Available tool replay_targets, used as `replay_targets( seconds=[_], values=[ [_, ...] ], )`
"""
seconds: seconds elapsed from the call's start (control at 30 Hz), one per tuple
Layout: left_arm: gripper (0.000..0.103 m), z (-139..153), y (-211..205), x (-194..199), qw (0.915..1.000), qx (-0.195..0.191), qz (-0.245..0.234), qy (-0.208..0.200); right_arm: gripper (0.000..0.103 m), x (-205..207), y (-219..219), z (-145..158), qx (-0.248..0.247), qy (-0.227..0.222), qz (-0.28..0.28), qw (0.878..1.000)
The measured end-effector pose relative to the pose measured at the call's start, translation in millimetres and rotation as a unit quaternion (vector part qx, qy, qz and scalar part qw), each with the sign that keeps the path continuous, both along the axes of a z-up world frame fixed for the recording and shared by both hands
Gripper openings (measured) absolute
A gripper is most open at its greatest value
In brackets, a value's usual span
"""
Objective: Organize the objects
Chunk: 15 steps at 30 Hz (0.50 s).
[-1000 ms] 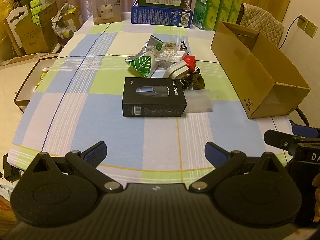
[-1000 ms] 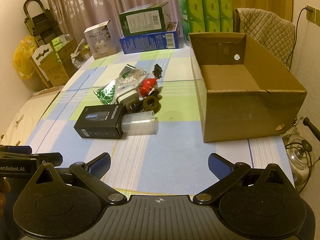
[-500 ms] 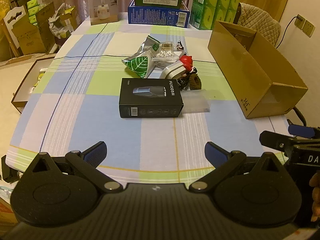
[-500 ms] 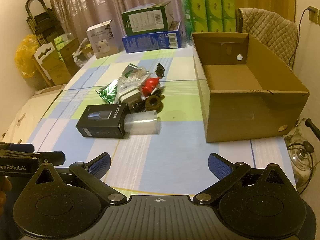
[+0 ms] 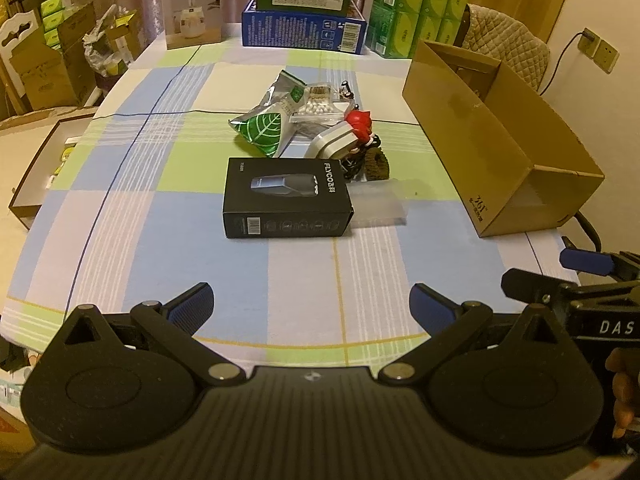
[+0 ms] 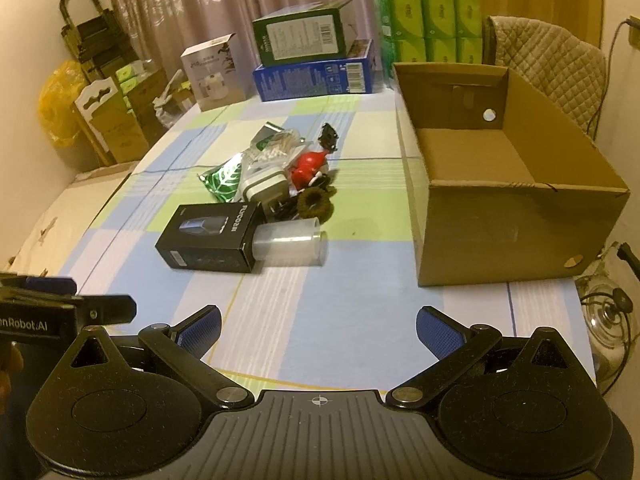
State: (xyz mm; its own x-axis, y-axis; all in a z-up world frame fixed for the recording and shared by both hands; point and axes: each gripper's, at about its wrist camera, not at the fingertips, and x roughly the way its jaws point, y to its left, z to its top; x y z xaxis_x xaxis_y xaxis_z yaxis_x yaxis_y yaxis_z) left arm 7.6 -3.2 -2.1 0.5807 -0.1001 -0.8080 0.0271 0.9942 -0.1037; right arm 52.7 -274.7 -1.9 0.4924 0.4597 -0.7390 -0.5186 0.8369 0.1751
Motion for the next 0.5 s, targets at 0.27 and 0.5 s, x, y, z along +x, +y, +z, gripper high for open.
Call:
replay_targets(
  seconds=[0.27, 0.5],
  values=[
    [0.102, 3.5, 8.2, 13.9, 0.9996, 0.008, -0.026, 0.0, 0.101, 10.6, 6.8, 1.5, -0.025, -0.025, 0.053, 0.998],
    [0.102, 6.6, 10.4, 37.0, 0.9917, 0.053, -0.117, 0.005, 0.101, 20.7, 29.0, 0.9, -0.068, -0.063, 0.157, 0.983]
  ],
)
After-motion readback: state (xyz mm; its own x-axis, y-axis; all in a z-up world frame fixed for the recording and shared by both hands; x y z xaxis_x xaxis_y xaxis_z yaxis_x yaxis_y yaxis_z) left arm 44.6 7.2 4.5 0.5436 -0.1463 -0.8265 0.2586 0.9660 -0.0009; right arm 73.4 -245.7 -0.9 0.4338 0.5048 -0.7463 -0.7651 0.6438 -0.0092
